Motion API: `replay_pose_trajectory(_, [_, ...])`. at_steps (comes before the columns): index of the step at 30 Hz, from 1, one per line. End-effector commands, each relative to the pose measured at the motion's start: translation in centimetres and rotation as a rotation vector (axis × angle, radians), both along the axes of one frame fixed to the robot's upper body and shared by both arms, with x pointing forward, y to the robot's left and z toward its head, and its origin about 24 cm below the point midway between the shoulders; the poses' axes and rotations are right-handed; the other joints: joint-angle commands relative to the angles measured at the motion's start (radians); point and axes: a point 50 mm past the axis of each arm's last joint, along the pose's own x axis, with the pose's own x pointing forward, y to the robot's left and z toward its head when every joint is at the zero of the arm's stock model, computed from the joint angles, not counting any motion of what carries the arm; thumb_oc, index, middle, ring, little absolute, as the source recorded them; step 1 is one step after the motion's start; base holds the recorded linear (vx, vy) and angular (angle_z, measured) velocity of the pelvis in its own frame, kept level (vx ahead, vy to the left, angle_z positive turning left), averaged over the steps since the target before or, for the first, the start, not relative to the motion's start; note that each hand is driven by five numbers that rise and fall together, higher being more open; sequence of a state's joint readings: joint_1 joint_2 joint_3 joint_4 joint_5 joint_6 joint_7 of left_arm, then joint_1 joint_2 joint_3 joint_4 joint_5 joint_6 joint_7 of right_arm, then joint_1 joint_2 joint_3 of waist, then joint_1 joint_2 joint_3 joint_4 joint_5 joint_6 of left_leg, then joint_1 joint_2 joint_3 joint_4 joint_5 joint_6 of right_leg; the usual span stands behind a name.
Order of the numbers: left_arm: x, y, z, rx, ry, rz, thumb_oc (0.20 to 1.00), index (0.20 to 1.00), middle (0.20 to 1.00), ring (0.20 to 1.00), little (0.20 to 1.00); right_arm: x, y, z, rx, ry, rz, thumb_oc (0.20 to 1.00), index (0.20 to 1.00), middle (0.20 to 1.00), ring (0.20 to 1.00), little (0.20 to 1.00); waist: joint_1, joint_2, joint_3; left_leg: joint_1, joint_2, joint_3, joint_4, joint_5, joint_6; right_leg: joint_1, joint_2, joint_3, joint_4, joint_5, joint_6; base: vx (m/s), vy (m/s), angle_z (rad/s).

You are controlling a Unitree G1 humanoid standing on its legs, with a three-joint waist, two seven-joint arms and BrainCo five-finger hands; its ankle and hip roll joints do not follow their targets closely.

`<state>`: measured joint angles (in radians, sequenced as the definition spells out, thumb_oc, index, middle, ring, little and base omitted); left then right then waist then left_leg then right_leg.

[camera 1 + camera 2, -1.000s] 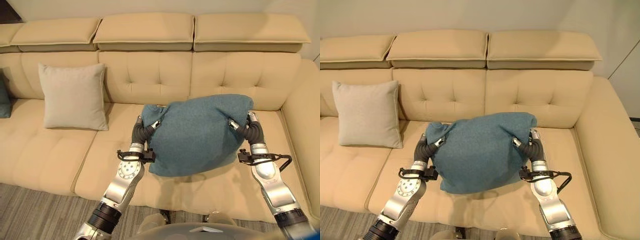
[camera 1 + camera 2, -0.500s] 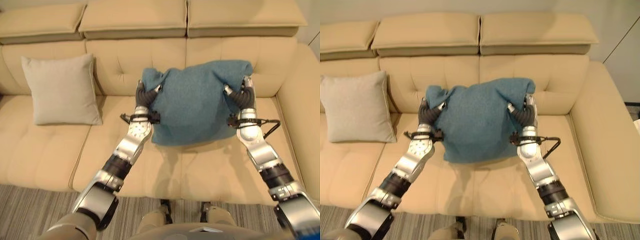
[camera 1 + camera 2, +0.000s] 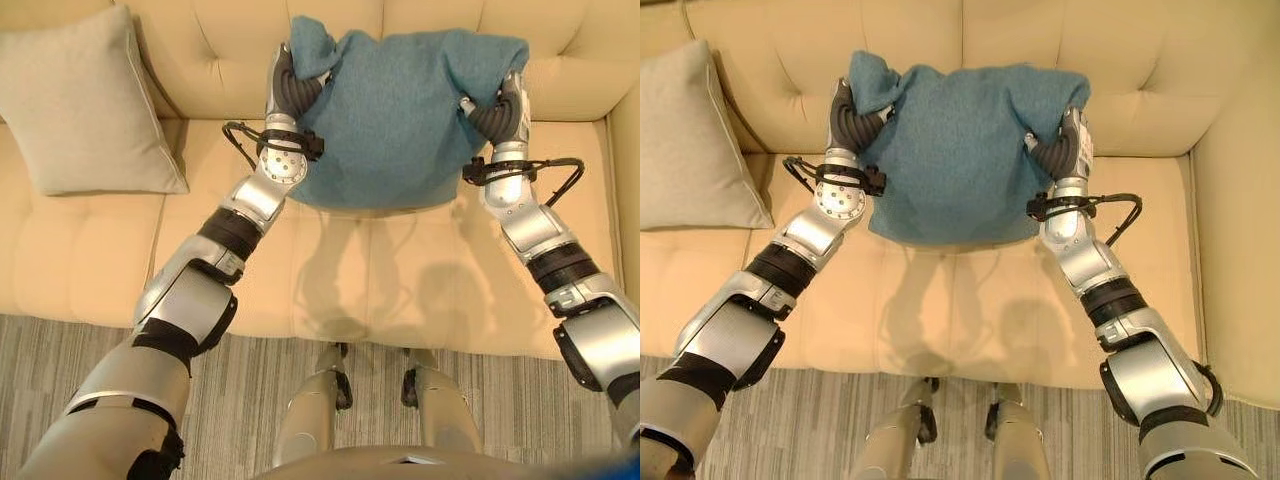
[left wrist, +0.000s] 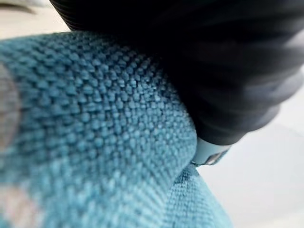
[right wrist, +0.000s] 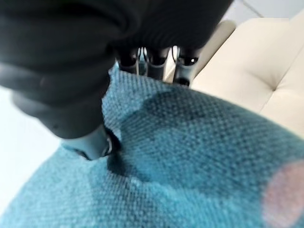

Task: Pick up all the scattered cushions and arrange them neatly on the sofa.

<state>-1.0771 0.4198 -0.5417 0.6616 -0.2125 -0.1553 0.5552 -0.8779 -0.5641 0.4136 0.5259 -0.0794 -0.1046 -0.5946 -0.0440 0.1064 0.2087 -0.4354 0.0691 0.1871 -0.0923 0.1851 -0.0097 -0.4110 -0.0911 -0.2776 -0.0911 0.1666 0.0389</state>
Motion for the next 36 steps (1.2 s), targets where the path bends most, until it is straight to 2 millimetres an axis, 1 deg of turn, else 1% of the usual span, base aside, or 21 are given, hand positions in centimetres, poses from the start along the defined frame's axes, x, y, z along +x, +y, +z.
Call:
replay_pose_trajectory(1, [-1.5, -4.3, 5.5, 0.045, -0.234, -0.145, 0.200, 0.200, 0.200, 0.200, 0.200, -1.0, 5.0, 7.0, 0.029, -0.265, 0.203, 0.200, 0.200, 0.200, 0.200, 0.200, -0.001, -0.061, -0.038, 0.032, -0.009, -0.027, 0.005, -0.080, -0.098, 0.021, -0.058, 0.028, 0.008, -0.060, 0.124, 0.02, 0.006, 0.06])
replay_pose_trajectory(6, [-1.3, -4.4, 5.0, 0.041, -0.209, -0.146, 0.200, 0.200, 0.200, 0.200, 0.200, -1.0, 5.0, 7.5, 0.035, -0.285, 0.196, 0.200, 0.200, 0.200, 0.200, 0.200, -0.002, -0.065, -0.036, 0.013, -0.011, -0.026, 0.005, -0.079, -0.099, 0.000, -0.061, 0.031, 0.009, -0.055, 0.126, 0.00, 0.000, 0.00])
replay_pose_trajectory(7, [-1.2, -4.4, 4.8, 0.037, -0.196, -0.148, 0.256, 0.256, 0.256, 0.256, 0.256, -0.9, 5.0, 7.4, 0.029, -0.277, 0.194, 0.200, 0.200, 0.200, 0.200, 0.200, -0.002, -0.065, -0.037, 0.010, -0.012, -0.027, 0.005, -0.079, -0.099, -0.004, -0.062, 0.032, 0.009, -0.054, 0.126, 0.00, 0.000, 0.00])
replay_pose_trajectory(8, [-0.9, -4.2, 4.6, 0.044, -0.177, -0.142, 0.661, 0.661, 0.661, 0.661, 0.661, -0.7, 4.8, 7.3, 0.018, -0.260, 0.188, 0.325, 0.325, 0.325, 0.325, 0.325, -0.002, -0.067, -0.037, 0.006, -0.012, -0.027, 0.005, -0.078, -0.099, -0.007, -0.063, 0.031, 0.009, -0.052, 0.126, 0.00, 0.000, 0.00])
replay_pose_trajectory(9, [-0.8, -4.0, 4.5, 0.051, -0.166, -0.137, 1.000, 1.000, 1.000, 1.000, 1.000, -0.6, 4.7, 7.3, 0.008, -0.251, 0.183, 0.592, 0.592, 0.592, 0.592, 0.592, -0.002, -0.067, -0.037, 0.004, -0.012, -0.027, 0.005, -0.077, -0.099, -0.009, -0.063, 0.031, 0.009, -0.051, 0.127, 0.00, 0.000, 0.00])
replay_pose_trajectory(10, [-0.5, -3.8, 4.5, 0.067, -0.151, -0.125, 1.000, 1.000, 1.000, 1.000, 1.000, -0.3, 4.6, 7.3, -0.013, -0.235, 0.170, 1.000, 1.000, 1.000, 1.000, 1.000, -0.001, -0.069, -0.038, 0.002, -0.012, -0.027, 0.005, -0.076, -0.099, -0.010, -0.063, 0.032, 0.008, -0.049, 0.127, 0.00, 0.000, 0.00])
replay_pose_trajectory(13, [0.4, -2.3, 4.7, 0.080, -0.112, -0.064, 1.000, 1.000, 1.000, 1.000, 1.000, 0.4, 3.7, 7.8, -0.073, -0.206, 0.121, 1.000, 1.000, 1.000, 1.000, 1.000, 0.000, -0.067, -0.035, -0.004, -0.012, -0.026, 0.005, -0.073, -0.101, -0.016, -0.063, 0.031, 0.007, -0.046, 0.128, 0.00, -0.008, -0.02])
replay_pose_trajectory(16, [1.4, 1.9, 4.8, 0.038, -0.062, 0.063, 1.000, 1.000, 1.000, 1.000, 1.000, 1.1, 1.0, 8.2, -0.142, -0.146, 0.026, 1.000, 1.000, 1.000, 1.000, 1.000, 0.001, -0.071, -0.030, 0.000, -0.013, -0.025, 0.005, -0.070, -0.103, -0.013, -0.060, 0.031, 0.006, -0.044, 0.129, -0.01, -0.026, 0.00])
replay_pose_trajectory(17, [1.5, 4.2, 4.6, 0.021, -0.042, 0.118, 1.000, 1.000, 1.000, 1.000, 1.000, 1.4, -1.1, 7.5, -0.157, -0.090, -0.037, 1.000, 1.000, 1.000, 1.000, 1.000, 0.001, -0.073, -0.031, 0.003, -0.013, -0.024, 0.005, -0.071, -0.103, -0.009, -0.060, 0.028, 0.006, -0.043, 0.129, -0.01, -0.035, -0.01])
replay_pose_trajectory(19, [1.4, 6.7, 4.5, 0.005, -0.026, 0.172, 1.000, 1.000, 1.000, 1.000, 1.000, 1.4, -3.4, 6.6, -0.179, -0.035, -0.109, 1.000, 1.000, 1.000, 1.000, 1.000, 0.001, -0.074, -0.035, 0.009, -0.012, -0.023, 0.005, -0.071, -0.103, -0.004, -0.060, 0.028, 0.005, -0.043, 0.129, 0.00, -0.017, 0.00])
replay_pose_trajectory(20, [1.2, 8.8, 4.1, -0.021, -0.013, 0.219, 1.000, 1.000, 1.000, 1.000, 1.000, 1.2, -5.6, 5.8, -0.186, 0.011, -0.174, 1.000, 1.000, 1.000, 1.000, 1.000, 0.002, -0.076, -0.040, 0.013, -0.012, -0.022, 0.005, -0.074, -0.102, 0.000, -0.059, 0.028, 0.004, -0.045, 0.130, 0.00, 0.000, 0.00])
replay_pose_trajectory(22, [0.8, 10.2, 3.5, -0.055, -0.008, 0.245, 1.000, 1.000, 1.000, 1.000, 1.000, 0.8, -7.4, 4.7, -0.166, 0.045, -0.224, 1.000, 1.000, 1.000, 1.000, 1.000, 0.001, -0.074, -0.044, 0.019, -0.011, -0.022, 0.005, -0.076, -0.102, 0.004, -0.059, 0.027, 0.004, -0.047, 0.130, 0.00, 0.000, 0.00])
replay_pose_trajectory(25, [0.0, 12.0, 1.4, -0.094, 0.016, 0.262, 1.000, 1.000, 1.000, 1.000, 1.000, -0.3, -10.2, 1.6, -0.132, 0.120, -0.289, 1.000, 1.000, 1.000, 1.000, 1.000, 0.000, -0.071, -0.054, 0.033, -0.010, -0.022, 0.005, -0.081, -0.100, 0.020, -0.058, 0.027, 0.004, -0.052, 0.128, 0.00, 0.000, 0.00])
replay_pose_trajectory(27, [-0.7, 12.4, -0.8, -0.107, 0.041, 0.255, 1.000, 1.000, 1.000, 1.000, 1.000, -1.4, -11.8, -1.4, -0.109, 0.184, -0.327, 1.000, 1.000, 1.000, 1.000, 1.000, 0.000, -0.073, -0.063, 0.046, -0.008, -0.024, 0.005, -0.085, -0.099, 0.034, -0.057, 0.025, 0.004, -0.057, 0.127, 0.00, 0.000, 0.00])
replay_pose_trajectory(30, [-2.5, 12.9, -5.8, -0.117, 0.127, 0.238, 1.000, 1.000, 1.000, 1.000, 1.000, -3.9, -13.5, -6.6, -0.101, 0.308, -0.363, 1.000, 1.000, 1.000, 1.000, 1.000, -0.001, -0.076, -0.075, 0.080, -0.003, -0.023, 0.005, -0.094, -0.097, 0.069, -0.055, 0.019, 0.004, -0.069, 0.124, 0.04, -0.031, 0.01])
replay_pose_trajectory(31, [-4.3, 12.9, -9.7, -0.114, 0.207, 0.229, 1.000, 1.000, 1.000, 1.000, 1.000, -5.9, -14.1, -9.8, -0.096, 0.389, -0.374, 1.000, 1.000, 1.000, 1.000, 1.000, -0.002, -0.080, -0.081, 0.104, 0.000, -0.024, 0.005, -0.099, -0.095, 0.095, -0.054, 0.018, 0.004, -0.075, 0.122, 0.04, -0.023, -0.02])
replay_pose_trajectory(32, [-4.4, 12.9, -9.8, -0.113, 0.210, 0.228, 1.000, 1.000, 1.000, 1.000, 1.000, -6.0, -14.2, -9.9, -0.096, 0.392, -0.375, 1.000, 1.000, 1.000, 1.000, 1.000, -0.001, -0.080, -0.083, 0.104, 0.000, -0.024, 0.005, -0.099, -0.095, 0.096, -0.054, 0.018, 0.004, -0.076, 0.122, 0.07, -0.037, -0.02])
replay_pose_trajectory(33, [-6.6, 12.9, -13.8, -0.109, 0.311, 0.221, 1.000, 1.000, 1.000, 1.000, 1.000, -8.4, -14.6, -13.5, -0.087, 0.494, -0.389, 1.000, 1.000, 1.000, 1.000, 1.000, 0.001, -0.084, -0.090, 0.132, 0.004, -0.026, 0.005, -0.105, -0.095, 0.124, -0.054, 0.017, 0.004, -0.085, 0.121, 0.07, -0.050, -0.02])
replay_pose_trajectory(34, [-9.4, 13.5, -17.3, -0.117, 0.410, 0.242, 1.000, 1.000, 1.000, 1.000, 1.000, -11.0, -15.3, -16.2, -0.080, 0.580, -0.419, 1.000, 1.000, 1.000, 1.000, 1.000, 0.004, -0.090, -0.097, 0.159, 0.008, -0.029, 0.005, -0.109, -0.093, 0.154, -0.052, 0.011, 0.004, -0.094, 0.119, 0.09, -0.064, 0.04])
replay_pose_trajectory(35, [-10.7, 13.8, -18.9, -0.108, 0.464, 0.251, 1.000, 1.000, 1.000, 1.000, 1.000, -12.2, -15.4, -17.5, -0.079, 0.625, -0.426, 1.000, 1.000, 1.000, 1.000, 1.000, 0.005, -0.093, -0.103, 0.172, 0.009, -0.028, 0.005, -0.113, -0.093, 0.169, -0.050, 0.010, 0.004, -0.099, 0.119, 0.06, -0.061, 0.09])
replay_pose_trajectory(36, [-13.2, 14.2, -21.8, -0.097, 0.570, 0.276, 1.000, 1.000, 1.000, 1.000, 1.000, -14.1, -15.1, -19.7, -0.052, 0.692, -0.427, 1.000, 1.000, 1.000, 1.000, 1.000, 0.009, -0.097, -0.106, 0.193, 0.010, -0.030, 0.005, -0.115, -0.088, 0.195, -0.048, 0.008, 0.004, -0.104, 0.119, 0.01, -0.044, 0.17])
